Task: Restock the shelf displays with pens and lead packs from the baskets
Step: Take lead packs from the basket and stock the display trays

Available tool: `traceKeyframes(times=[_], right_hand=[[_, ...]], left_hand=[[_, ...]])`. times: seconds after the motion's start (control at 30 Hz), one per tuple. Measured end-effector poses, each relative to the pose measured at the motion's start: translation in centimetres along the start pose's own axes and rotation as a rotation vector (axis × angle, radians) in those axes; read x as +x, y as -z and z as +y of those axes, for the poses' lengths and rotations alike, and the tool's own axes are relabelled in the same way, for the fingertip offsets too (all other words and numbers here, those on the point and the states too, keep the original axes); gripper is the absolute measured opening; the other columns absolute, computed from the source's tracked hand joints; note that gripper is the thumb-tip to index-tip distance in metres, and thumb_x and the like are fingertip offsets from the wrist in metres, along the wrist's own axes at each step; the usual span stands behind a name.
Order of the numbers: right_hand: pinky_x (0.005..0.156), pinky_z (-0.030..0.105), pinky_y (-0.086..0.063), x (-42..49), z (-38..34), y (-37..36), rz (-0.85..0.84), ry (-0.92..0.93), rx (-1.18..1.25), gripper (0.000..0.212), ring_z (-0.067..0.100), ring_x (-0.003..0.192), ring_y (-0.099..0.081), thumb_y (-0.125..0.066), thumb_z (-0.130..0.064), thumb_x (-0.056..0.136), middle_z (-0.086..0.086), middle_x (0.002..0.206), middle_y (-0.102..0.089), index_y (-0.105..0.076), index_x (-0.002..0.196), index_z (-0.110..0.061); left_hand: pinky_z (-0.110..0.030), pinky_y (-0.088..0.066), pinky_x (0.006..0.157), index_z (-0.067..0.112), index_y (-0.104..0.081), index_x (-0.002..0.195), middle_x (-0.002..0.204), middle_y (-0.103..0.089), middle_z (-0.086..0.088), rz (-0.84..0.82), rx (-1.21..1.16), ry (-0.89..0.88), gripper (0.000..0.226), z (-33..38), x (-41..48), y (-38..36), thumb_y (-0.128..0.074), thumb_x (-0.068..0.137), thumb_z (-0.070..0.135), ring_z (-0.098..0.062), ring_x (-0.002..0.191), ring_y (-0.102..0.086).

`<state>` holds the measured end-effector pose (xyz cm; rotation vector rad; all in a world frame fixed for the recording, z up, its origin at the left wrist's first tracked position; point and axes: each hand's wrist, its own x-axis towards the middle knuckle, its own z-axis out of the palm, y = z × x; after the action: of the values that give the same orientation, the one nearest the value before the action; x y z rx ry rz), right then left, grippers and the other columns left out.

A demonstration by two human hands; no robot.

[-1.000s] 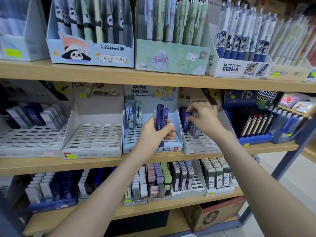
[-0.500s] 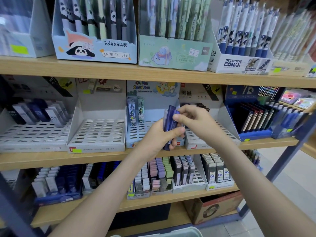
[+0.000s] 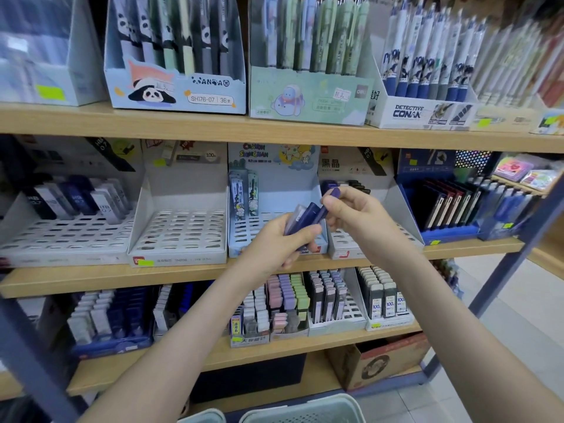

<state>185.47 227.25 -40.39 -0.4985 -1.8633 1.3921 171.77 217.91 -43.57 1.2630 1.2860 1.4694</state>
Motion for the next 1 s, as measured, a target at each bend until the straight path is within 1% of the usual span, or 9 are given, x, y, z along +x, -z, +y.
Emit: traceKeyframes(times=[0.13,0.23,0.33,0.47,0.63,0.73,0.83,0.9,1.0], right_hand=[[0.071,0.022,-0.051,-0.4,-0.5,0.6,0.010,-0.016,0.024,0.019,0.012,0.072,-0.059,-0.049,-0.001,0.096,0.005,0.086,-0.065,-0.060,0.109,-0.008],[0.072,0.021,-0.052,-0.7,-0.6,0.8,0.011,-0.017,0.030,0.022,0.012,0.073,-0.061,-0.050,-0.001,0.095,0.004,0.086,-0.068,-0.059,0.114,-0.008],[0.072,0.024,-0.053,-0.8,-0.3,0.8,0.050,-0.004,0.016,0.021,0.016,0.077,-0.063,-0.052,-0.003,0.095,0.012,0.090,-0.068,-0.059,0.112,-0.014],[0.073,0.032,-0.053,-0.6,0.0,0.8,0.108,0.007,-0.155,0.017,0.017,0.077,-0.062,-0.057,-0.006,0.093,0.009,0.089,-0.065,-0.061,0.101,-0.020],[0.067,0.012,-0.044,0.0,-1.0,3.1,0.289,0.136,-0.204,0.010,-0.002,0.067,-0.055,-0.060,-0.005,0.090,-0.009,0.079,-0.059,-0.059,0.098,-0.013],[0.075,0.020,-0.043,0.6,-0.3,4.6,0.293,0.146,-0.390,0.013,-0.001,0.077,-0.055,-0.063,-0.012,0.089,-0.016,0.082,-0.060,-0.061,0.092,-0.024],[0.090,0.033,-0.031,1.3,1.1,4.8,0.260,0.119,-0.707,0.011,0.007,0.095,-0.038,-0.064,-0.020,0.088,-0.014,0.090,-0.051,-0.063,0.092,-0.030],[0.086,0.025,-0.017,1.8,1.7,4.5,0.254,0.104,-0.828,0.011,0.002,0.091,-0.022,-0.064,-0.022,0.089,-0.010,0.088,-0.042,-0.064,0.099,-0.025],[0.084,0.022,-0.012,2.5,2.4,4.4,0.243,0.113,-0.888,0.009,0.005,0.093,-0.013,-0.063,-0.025,0.090,-0.003,0.093,-0.039,-0.061,0.098,-0.029]], left_hand=[[-0.016,-0.022,0.034,0.007,-0.051,0.089,0.064,-0.050,-0.002,0.080,-0.061,0.016,0.019,-0.2,0.0,0.2,-0.059,0.093,0.025,-0.007,0.036,-0.029],[-0.016,-0.022,0.035,0.012,-0.053,0.084,0.059,-0.046,0.000,0.070,-0.039,0.004,0.014,-0.3,-0.1,0.1,-0.061,0.093,0.020,-0.007,0.038,-0.028],[-0.017,-0.025,0.038,0.016,-0.056,0.085,0.051,-0.047,0.008,0.106,0.034,-0.014,0.011,-0.7,0.1,-0.2,-0.064,0.091,0.020,-0.006,0.037,-0.031],[-0.014,-0.030,0.044,0.025,-0.057,0.084,0.043,-0.052,0.019,0.178,0.227,-0.046,0.012,-0.8,0.8,-0.9,-0.067,0.089,0.024,0.003,0.037,-0.044],[-0.023,-0.033,0.048,0.021,-0.061,0.083,0.063,-0.061,0.009,0.254,0.141,-0.076,0.020,-0.5,1.0,-1.1,-0.055,0.096,0.035,-0.006,0.044,-0.040],[-0.019,-0.032,0.040,0.015,-0.057,0.098,0.074,-0.066,0.005,0.278,-0.024,-0.011,0.016,-0.4,1.1,-0.9,-0.048,0.100,0.028,-0.007,0.045,-0.039],[-0.016,-0.031,0.037,0.015,-0.051,0.100,0.076,-0.066,0.003,0.253,-0.048,0.000,0.007,-0.5,1.1,-0.8,-0.046,0.101,0.020,-0.005,0.043,-0.040],[-0.016,-0.031,0.037,0.016,-0.049,0.098,0.076,-0.066,0.003,0.243,-0.056,-0.011,0.005,-0.7,1.1,-0.8,-0.046,0.101,0.018,-0.005,0.043,-0.040],[-0.017,-0.034,0.038,0.015,-0.051,0.102,0.073,-0.067,0.005,0.227,-0.089,-0.027,0.006,-0.7,1.1,-0.8,-0.046,0.101,0.018,-0.006,0.044,-0.043]])
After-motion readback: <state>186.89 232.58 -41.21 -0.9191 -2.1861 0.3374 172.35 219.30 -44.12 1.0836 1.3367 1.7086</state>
